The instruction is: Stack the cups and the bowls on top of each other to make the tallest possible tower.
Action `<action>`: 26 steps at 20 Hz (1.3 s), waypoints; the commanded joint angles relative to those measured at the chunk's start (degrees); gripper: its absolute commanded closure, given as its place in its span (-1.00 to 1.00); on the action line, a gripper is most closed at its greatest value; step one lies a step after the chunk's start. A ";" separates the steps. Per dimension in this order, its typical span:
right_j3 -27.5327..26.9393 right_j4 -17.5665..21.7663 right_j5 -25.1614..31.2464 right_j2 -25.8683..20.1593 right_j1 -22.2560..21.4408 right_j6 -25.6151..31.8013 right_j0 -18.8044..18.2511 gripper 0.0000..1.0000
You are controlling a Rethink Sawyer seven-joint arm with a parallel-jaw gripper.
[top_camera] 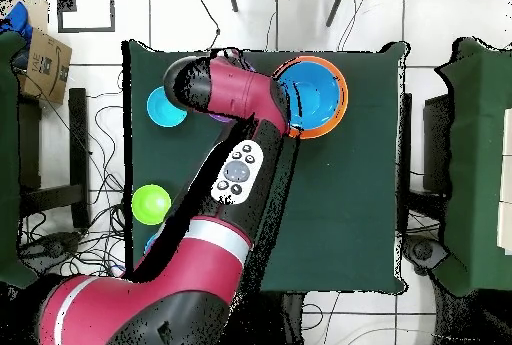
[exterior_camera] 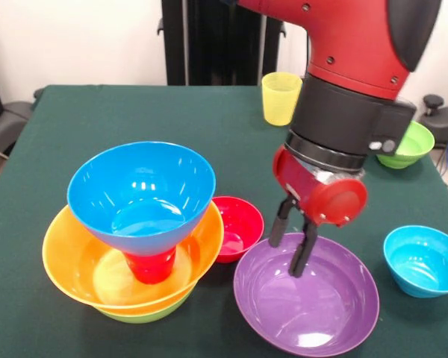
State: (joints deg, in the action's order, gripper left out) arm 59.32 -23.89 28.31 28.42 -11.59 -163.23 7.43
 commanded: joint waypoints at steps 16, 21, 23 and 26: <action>18.83 -0.87 2.79 -13.24 -9.23 -2.38 -3.53 -1.00; 19.94 -1.73 0.44 -15.36 -9.52 -3.12 -3.80 -1.00; 20.45 -2.03 -0.47 -16.30 -9.76 -3.13 -4.00 -1.00; 21.47 -2.39 -1.25 -17.65 -10.53 -2.66 -4.40 -1.00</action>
State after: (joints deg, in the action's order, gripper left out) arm 74.54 -25.21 28.14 21.34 -22.13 -163.23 3.93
